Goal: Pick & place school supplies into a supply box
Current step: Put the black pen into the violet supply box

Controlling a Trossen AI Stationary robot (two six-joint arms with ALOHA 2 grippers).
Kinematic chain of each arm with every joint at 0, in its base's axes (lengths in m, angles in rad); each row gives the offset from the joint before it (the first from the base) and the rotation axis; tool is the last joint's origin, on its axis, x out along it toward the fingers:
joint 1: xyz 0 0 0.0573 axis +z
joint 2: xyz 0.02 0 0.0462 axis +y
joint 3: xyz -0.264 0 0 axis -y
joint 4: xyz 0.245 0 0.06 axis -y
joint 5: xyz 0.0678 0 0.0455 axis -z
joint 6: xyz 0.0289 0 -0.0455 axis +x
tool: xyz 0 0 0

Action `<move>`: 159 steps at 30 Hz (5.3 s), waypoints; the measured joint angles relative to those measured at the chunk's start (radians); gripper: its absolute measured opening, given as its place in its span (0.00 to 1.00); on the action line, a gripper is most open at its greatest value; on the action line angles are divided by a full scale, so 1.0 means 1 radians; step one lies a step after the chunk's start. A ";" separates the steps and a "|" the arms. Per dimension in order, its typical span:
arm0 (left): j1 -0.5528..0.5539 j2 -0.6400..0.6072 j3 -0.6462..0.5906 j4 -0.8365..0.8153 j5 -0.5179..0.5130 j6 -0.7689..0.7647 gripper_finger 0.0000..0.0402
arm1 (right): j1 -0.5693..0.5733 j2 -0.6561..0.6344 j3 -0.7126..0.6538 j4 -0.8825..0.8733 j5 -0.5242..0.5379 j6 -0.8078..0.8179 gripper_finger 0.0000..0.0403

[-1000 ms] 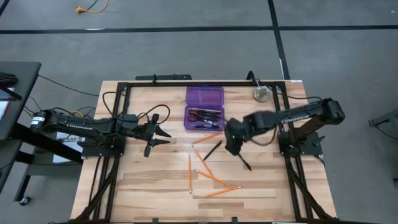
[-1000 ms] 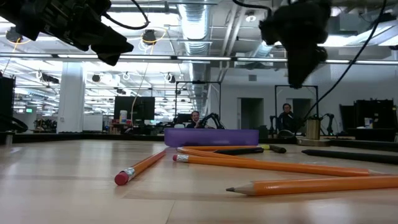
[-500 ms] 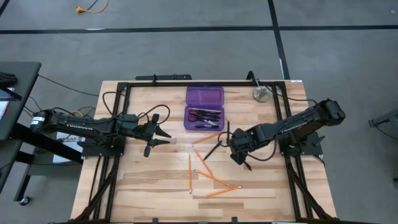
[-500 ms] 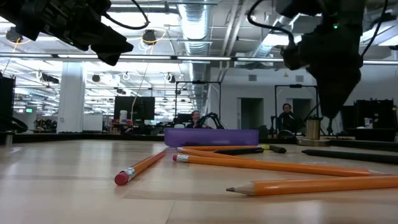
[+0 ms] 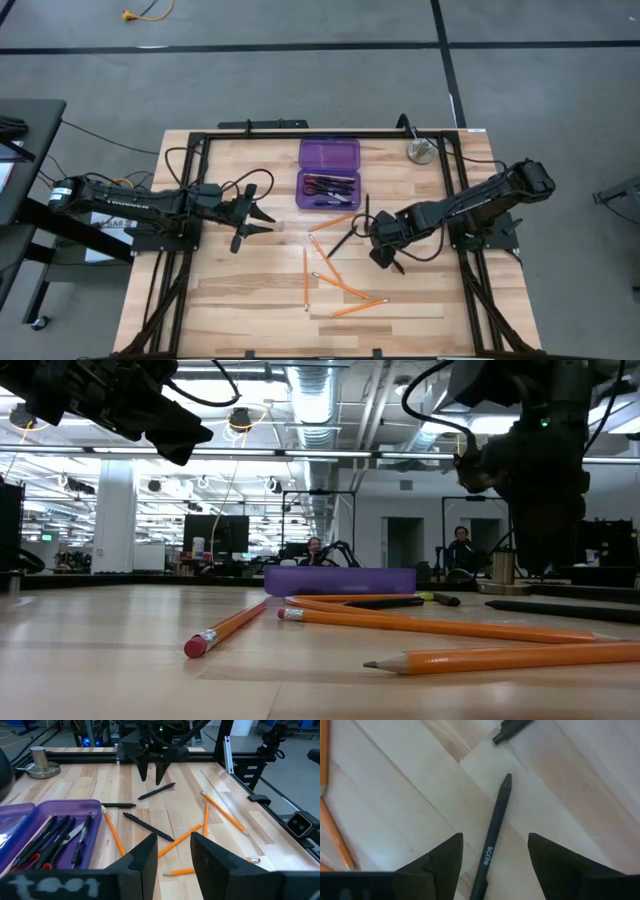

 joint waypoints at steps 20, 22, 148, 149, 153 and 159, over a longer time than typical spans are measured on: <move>0.000 0.000 0.000 0.000 0.001 -0.004 0.26 | 0.024 0.009 -0.157 0.195 0.000 0.058 0.54; 0.000 0.000 0.000 0.000 0.001 -0.004 0.26 | 0.029 0.035 -0.160 0.207 0.006 0.066 0.54; -0.045 0.847 0.479 0.116 -0.060 -0.088 0.26 | 0.041 -0.270 -0.030 -0.195 0.696 0.130 0.44; -0.057 0.879 0.505 0.118 -0.071 -0.090 0.26 | 0.061 -0.261 -0.034 -0.190 0.711 0.154 0.44; -0.103 0.981 0.607 0.090 -0.183 -0.092 0.26 | 0.134 -0.220 -0.041 -0.188 0.750 0.246 0.44; -0.138 1.112 0.758 -0.002 -0.445 -0.141 0.26 | 0.213 -0.180 -0.040 -0.197 0.780 0.328 0.44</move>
